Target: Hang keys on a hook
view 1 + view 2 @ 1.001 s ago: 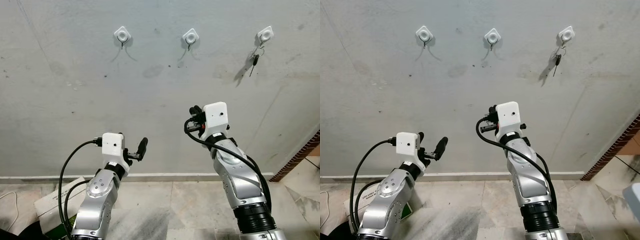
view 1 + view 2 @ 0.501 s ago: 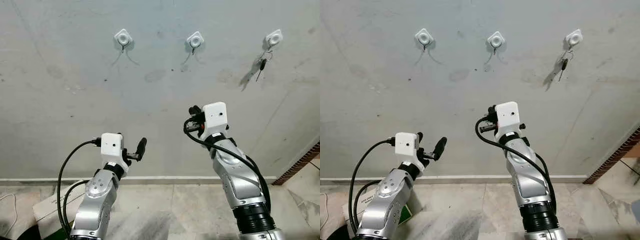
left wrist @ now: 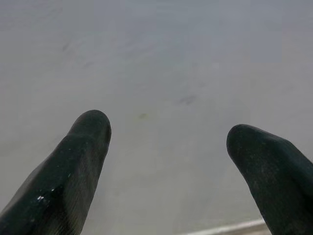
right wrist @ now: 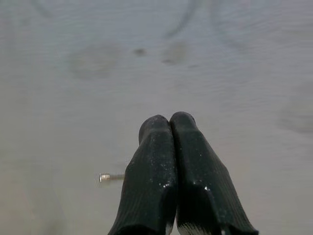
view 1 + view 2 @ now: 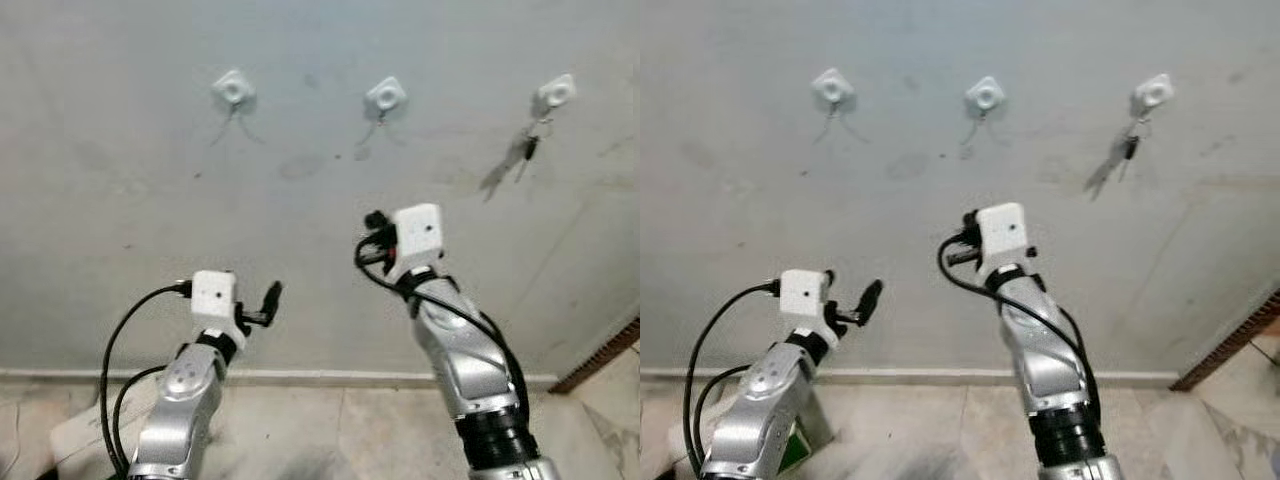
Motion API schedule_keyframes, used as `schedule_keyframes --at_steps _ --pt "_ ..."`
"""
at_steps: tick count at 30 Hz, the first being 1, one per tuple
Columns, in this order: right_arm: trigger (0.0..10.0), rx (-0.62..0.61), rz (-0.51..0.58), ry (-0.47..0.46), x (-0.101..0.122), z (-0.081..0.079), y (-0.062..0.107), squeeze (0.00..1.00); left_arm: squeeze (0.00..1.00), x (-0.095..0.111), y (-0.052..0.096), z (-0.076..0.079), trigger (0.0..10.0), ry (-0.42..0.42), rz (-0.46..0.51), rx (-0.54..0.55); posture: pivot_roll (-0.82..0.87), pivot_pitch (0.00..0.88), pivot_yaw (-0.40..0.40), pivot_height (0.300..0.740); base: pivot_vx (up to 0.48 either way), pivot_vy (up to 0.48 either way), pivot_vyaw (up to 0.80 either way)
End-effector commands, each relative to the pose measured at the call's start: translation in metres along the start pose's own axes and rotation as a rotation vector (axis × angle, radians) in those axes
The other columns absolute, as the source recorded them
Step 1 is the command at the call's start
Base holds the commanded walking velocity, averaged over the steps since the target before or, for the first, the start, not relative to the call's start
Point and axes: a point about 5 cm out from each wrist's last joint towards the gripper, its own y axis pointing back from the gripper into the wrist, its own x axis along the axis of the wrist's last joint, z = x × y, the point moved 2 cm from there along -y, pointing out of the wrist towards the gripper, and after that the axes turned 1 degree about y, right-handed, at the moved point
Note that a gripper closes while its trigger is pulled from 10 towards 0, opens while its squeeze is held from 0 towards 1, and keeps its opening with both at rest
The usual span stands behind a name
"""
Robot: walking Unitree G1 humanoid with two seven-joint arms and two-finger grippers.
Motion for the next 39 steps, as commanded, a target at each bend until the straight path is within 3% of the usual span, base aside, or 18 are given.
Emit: schedule_keyframes --at_steps 1,16,26,32,35,39 --pt "10.0 -0.029 0.007 0.009 0.002 0.009 0.002 0.00 0.00 0.000 -0.001 0.006 10.0 -0.002 -0.003 -0.018 0.04 0.000 0.008 0.740 0.349 0.000 0.00" --pt "10.0 -0.018 0.005 0.008 0.001 0.006 0.001 0.00 0.00 -0.002 -0.001 0.007 10.0 -0.005 -0.016 -0.016 0.05 0.000 0.007 0.740 0.337 0.000 0.00" --pt "10.0 -0.017 0.002 0.014 0.000 0.006 0.002 0.00 0.00 0.003 -0.002 0.007 10.0 0.003 0.022 -0.001 0.04 0.000 0.007 0.740 0.000 0.000 0.00" --pt "10.0 -0.009 0.014 0.007 0.000 0.006 0.004 0.00 0.00 0.014 0.000 0.009 10.0 -0.070 0.079 -0.022 0.05 0.000 0.003 0.740 0.000 0.000 0.00" --pt "10.0 0.006 0.042 -0.004 0.007 0.003 0.004 0.00 0.00 0.015 0.000 0.013 10.0 -0.095 0.086 -0.038 0.05 0.000 0.003 0.740 0.000 0.000 0.00" --pt "10.0 0.046 0.135 -0.004 0.031 -0.004 0.002 0.00 0.00 0.015 0.000 0.016 10.0 -0.098 0.091 -0.047 0.05 0.000 0.006 0.740 0.000 0.000 0.00"
